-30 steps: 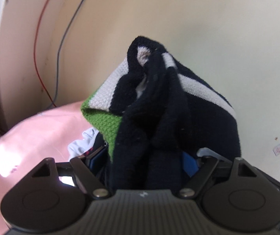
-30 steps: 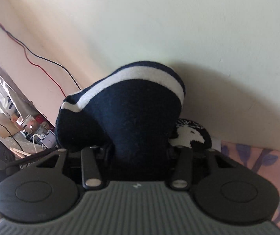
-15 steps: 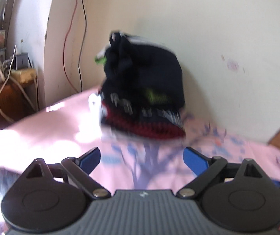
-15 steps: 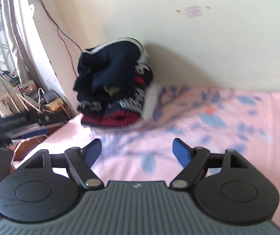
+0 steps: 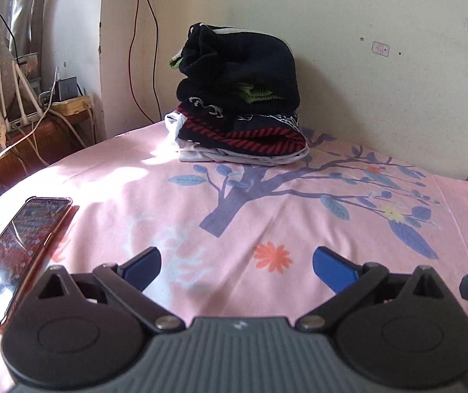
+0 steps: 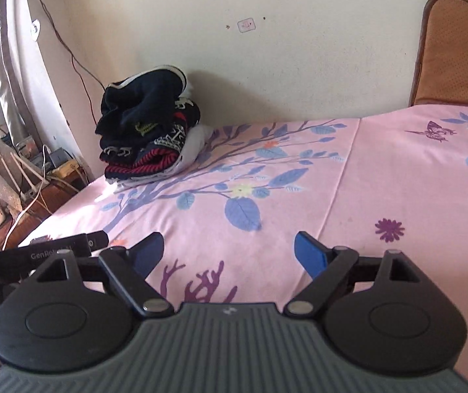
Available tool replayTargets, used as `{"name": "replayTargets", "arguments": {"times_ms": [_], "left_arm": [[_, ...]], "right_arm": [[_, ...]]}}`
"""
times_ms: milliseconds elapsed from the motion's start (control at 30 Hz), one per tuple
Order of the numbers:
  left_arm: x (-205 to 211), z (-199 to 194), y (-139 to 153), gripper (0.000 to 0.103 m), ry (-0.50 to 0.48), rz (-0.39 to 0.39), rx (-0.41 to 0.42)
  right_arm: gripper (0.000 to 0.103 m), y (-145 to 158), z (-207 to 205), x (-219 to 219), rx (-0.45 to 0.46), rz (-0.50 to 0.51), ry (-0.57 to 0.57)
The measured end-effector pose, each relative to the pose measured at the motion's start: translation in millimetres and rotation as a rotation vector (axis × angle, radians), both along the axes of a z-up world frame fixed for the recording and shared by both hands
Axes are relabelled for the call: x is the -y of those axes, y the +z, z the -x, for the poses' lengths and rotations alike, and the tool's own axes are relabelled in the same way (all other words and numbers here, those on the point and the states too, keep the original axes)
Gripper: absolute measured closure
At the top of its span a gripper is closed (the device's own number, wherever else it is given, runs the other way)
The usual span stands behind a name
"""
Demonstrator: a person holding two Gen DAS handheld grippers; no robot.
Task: Fold small clothes
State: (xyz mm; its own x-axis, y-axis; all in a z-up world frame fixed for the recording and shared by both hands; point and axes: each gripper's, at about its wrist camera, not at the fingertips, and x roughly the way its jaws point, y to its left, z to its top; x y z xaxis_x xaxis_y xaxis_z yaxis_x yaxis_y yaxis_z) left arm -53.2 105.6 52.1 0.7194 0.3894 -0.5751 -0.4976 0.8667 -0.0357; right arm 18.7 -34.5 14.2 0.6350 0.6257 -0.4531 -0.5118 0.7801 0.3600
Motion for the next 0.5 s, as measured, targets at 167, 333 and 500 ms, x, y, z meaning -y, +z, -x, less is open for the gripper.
{"name": "replayTargets", "arguments": {"times_ms": [167, 333, 500], "left_arm": [[5, 2, 2, 0.0, 0.031, -0.052, 0.008], [11, -1, 1, 0.0, 0.016, -0.092, -0.001], [14, -2, 0, 0.0, -0.005, -0.105, -0.001]], "right_arm": [[0.014, -2, 5, 4, 0.02, 0.0, 0.013], [0.014, -1, 7, 5, 0.037, -0.003, 0.028], [0.014, 0, 10, 3, 0.054, 0.004, 0.047]]}}
